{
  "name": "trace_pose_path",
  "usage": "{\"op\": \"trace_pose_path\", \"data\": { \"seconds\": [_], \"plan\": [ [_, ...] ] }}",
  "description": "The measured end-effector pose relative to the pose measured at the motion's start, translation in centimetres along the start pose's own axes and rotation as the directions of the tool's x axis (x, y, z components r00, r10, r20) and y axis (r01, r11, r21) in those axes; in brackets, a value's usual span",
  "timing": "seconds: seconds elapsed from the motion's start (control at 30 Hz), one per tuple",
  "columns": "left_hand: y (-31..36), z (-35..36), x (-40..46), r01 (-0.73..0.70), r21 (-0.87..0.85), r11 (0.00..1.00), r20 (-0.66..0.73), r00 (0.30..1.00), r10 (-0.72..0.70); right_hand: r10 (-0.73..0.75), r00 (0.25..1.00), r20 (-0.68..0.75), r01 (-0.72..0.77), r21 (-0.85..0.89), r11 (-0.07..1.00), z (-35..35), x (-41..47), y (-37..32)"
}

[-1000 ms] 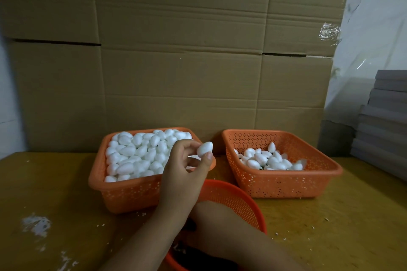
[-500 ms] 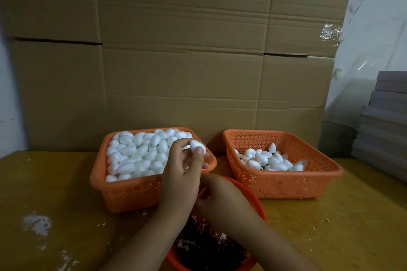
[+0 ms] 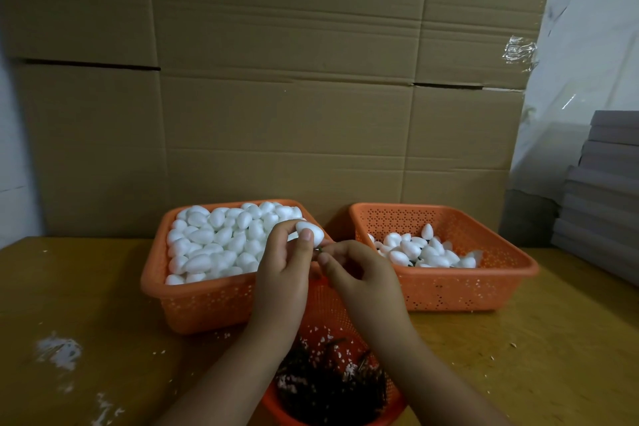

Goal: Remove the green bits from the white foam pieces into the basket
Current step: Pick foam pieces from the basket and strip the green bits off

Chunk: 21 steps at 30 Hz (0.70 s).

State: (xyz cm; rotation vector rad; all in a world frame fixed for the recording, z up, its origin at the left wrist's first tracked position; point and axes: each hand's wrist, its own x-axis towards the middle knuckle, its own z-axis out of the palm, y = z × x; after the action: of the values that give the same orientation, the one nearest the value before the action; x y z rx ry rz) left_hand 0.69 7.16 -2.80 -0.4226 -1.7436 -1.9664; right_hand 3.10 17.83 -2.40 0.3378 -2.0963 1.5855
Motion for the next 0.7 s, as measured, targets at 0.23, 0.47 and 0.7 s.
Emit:
{"op": "trace_pose_path", "data": {
  "seconds": [0.23,0.47,0.7],
  "plan": [
    [-0.34,-0.1,0.2,0.04,0.01,0.999,-0.004,0.999,-0.04,-0.019,0.999,-0.031,0.017,-0.049,0.999,-0.07,-0.12,0.17],
    [-0.57,-0.07,0.24,0.07,0.017,0.997,0.001,0.998,-0.07,-0.02,0.999,-0.029,0.017,-0.083,0.996,-0.14,-0.19,0.28],
    [-0.47,-0.08,0.25,0.076,0.03,0.997,0.003,0.997,-0.076,-0.052,0.997,-0.064,0.045,-0.106,0.993,-0.25,-0.22,0.18]
  ]
}}
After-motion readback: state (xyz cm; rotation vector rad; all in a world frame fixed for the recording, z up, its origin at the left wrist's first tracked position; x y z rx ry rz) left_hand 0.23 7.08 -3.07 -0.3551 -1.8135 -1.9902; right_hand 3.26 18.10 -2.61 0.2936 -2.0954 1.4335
